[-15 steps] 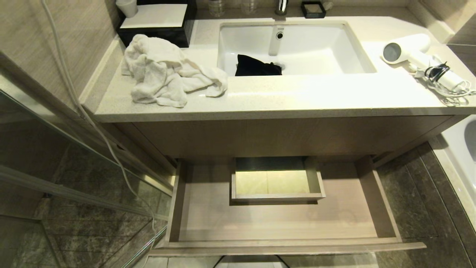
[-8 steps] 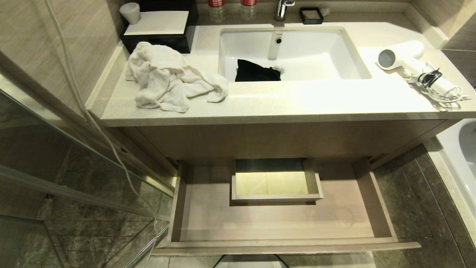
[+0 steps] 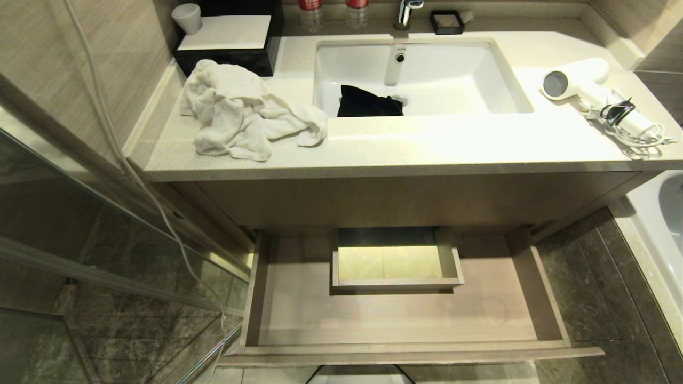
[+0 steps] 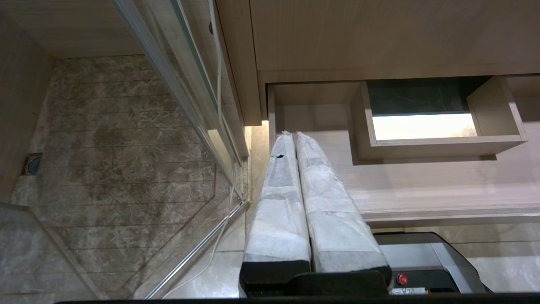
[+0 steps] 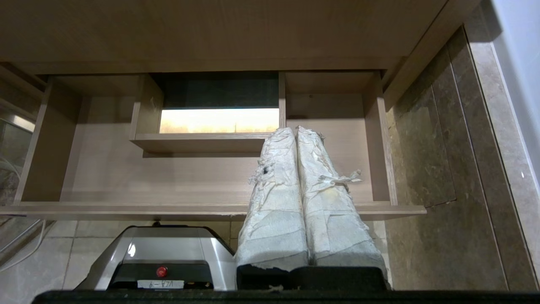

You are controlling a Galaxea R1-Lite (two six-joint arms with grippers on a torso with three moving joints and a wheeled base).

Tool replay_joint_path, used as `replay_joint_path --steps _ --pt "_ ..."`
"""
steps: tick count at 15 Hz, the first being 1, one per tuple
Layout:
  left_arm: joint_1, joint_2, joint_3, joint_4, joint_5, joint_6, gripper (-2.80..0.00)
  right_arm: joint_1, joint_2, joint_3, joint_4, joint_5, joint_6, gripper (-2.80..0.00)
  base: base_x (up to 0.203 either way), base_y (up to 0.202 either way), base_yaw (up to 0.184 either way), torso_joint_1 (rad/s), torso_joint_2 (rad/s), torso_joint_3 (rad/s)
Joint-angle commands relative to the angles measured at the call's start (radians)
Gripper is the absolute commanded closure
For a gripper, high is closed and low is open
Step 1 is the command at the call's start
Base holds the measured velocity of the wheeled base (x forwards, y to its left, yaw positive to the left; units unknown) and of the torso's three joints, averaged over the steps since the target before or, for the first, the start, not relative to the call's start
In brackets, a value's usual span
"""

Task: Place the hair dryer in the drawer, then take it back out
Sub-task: Pick up the hairdryer

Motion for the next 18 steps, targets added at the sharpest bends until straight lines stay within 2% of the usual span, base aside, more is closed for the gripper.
replay_joint_path --steps 1,8,18 --pt "0.0 0.0 0.002 0.0 0.0 0.0 0.0 0.0 -0.002 0.002 0.0 0.0 -0.001 0.0 0.0 0.0 0.0 0.0 0.0 0.0" --pt "0.0 0.0 0.002 0.0 0.0 0.0 0.0 0.0 -0.002 0.002 -0.003 0.0 -0.012 0.0 0.0 0.0 0.0 0.029 0.0 0.033" --pt "0.0 0.0 0.002 0.0 0.0 0.0 0.0 0.0 -0.002 0.002 -0.003 0.0 -0.007 0.0 0.0 0.0 0.0 0.265 -0.04 0.224"
